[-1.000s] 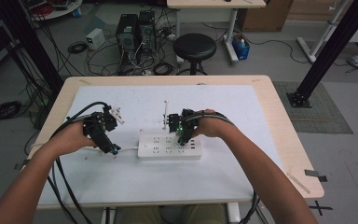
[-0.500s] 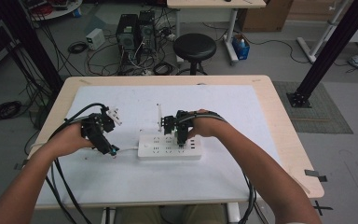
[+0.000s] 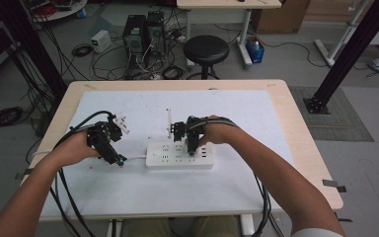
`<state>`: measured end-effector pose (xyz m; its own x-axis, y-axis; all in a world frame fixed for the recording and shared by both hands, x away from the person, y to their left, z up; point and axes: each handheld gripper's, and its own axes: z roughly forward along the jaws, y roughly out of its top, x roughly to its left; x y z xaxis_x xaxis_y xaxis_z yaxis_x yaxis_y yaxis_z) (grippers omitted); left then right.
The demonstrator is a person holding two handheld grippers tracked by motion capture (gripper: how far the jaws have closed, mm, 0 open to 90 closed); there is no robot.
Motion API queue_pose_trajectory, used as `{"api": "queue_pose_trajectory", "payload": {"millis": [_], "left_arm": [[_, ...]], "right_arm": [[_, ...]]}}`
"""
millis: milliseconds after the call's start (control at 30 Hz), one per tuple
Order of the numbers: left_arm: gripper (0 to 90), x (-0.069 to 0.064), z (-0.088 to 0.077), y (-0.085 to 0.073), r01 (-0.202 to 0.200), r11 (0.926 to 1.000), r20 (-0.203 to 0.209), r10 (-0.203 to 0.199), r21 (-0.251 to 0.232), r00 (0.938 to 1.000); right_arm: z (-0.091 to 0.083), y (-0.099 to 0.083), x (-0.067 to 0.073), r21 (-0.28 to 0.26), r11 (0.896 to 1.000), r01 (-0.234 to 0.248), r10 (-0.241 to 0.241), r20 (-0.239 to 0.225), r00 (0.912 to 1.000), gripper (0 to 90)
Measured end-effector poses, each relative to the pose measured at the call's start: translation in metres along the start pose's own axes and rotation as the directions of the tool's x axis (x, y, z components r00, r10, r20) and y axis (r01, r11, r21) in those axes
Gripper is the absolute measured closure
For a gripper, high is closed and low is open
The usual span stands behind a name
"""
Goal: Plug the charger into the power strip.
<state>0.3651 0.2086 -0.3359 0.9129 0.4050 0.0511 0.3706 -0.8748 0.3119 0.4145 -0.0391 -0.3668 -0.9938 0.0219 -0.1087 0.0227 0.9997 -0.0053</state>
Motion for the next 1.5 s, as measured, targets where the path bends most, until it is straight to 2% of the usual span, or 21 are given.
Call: {"api": "queue_pose_trajectory", "payload": {"millis": [67,233,300,400,467,533,633,800,867,933,1200,1233,1300,1400,1500], "left_arm": [[19.3,0.001,0.000,0.000,-0.002,1.0000,0.001,0.002,0.002,1.0000],[19.3,0.001,0.002,0.000,-0.002,1.0000,0.002,0.002,-0.002,1.0000],[19.2,0.001,0.002,-0.001,-0.003,1.0000,0.003,0.003,-0.003,1.0000],[19.3,0.002,0.002,-0.003,-0.004,1.0000,0.004,0.004,0.000,1.0000],[19.3,0.005,0.002,-0.006,-0.004,0.9999,0.006,0.003,0.011,1.0000],[19.3,0.006,0.003,-0.008,0.009,0.9999,0.006,-0.009,0.008,0.9999],[19.3,0.006,0.004,-0.009,0.014,0.9999,0.009,-0.014,-0.002,0.9999],[19.3,0.006,0.007,-0.008,0.008,0.9999,0.015,-0.008,0.008,0.9999],[19.3,0.006,0.007,-0.007,0.005,0.9999,0.014,-0.006,0.011,0.9999],[19.3,0.004,0.008,-0.006,0.008,1.0000,0.016,-0.008,0.003,0.9998],[19.3,0.003,0.008,-0.008,0.005,0.9999,0.018,-0.005,0.011,0.9998],[19.2,0.002,0.009,-0.009,0.010,0.9999,0.017,-0.010,0.007,0.9998],[19.3,0.002,0.009,-0.010,0.013,0.9999,0.018,-0.013,0.003,0.9997],[19.3,0.002,0.011,-0.010,0.018,0.9998,0.021,-0.018,0.004,0.9996],[19.3,0.001,0.011,-0.009,0.012,0.9999,0.022,-0.012,0.007,0.9997]], "right_arm": [[0.001,0.001,0.001,0.002,1.000,-0.011,0.011,0.003,0.9999,62.4],[0.006,0.007,0.006,0.068,0.998,0.002,-0.005,0.041,0.9991,62.2],[0.011,0.010,0.008,0.091,0.996,-0.007,0.002,0.059,0.9983,62.1],[0.011,0.006,0.006,0.057,0.998,-0.012,0.009,0.041,0.9991,62.1],[0.011,0.004,0.001,0.035,0.999,-0.023,0.023,0.010,0.9997,62.1],[0.010,0.003,-0.003,0.023,1.000,-0.012,0.012,-0.014,0.9998,61.9],[0.009,-0.002,-0.007,-0.016,0.999,-0.048,0.047,-0.053,0.9975,61.6],[0.009,-0.004,-0.007,-0.039,0.998,-0.052,0.050,-0.052,0.9974,61.6],[0.009,-0.004,-0.006,-0.041,0.998,-0.039,0.037,-0.045,0.9983,61.6],[0.009,-0.004,-0.005,-0.041,0.997,-0.061,0.059,-0.047,0.9971,61.5],[0.008,-0.007,-0.005,-0.059,0.996,-0.069,0.066,-0.046,0.9967,61.4],[0.009,-0.007,-0.006,-0.065,0.997,-0.046,0.043,-0.037,0.9984,61.6],[0.008,-0.006,-0.003,-0.057,0.997,-0.050,0.049,-0.027,0.9984,61.9],[0.009,-0.002,0.000,-0.033,0.999,-0.030,0.030,-0.005,0.9995,62.1],[0.008,0.006,-0.001,0.027,1.000,-0.010,0.010,-0.005,0.9999,62.3]]}}
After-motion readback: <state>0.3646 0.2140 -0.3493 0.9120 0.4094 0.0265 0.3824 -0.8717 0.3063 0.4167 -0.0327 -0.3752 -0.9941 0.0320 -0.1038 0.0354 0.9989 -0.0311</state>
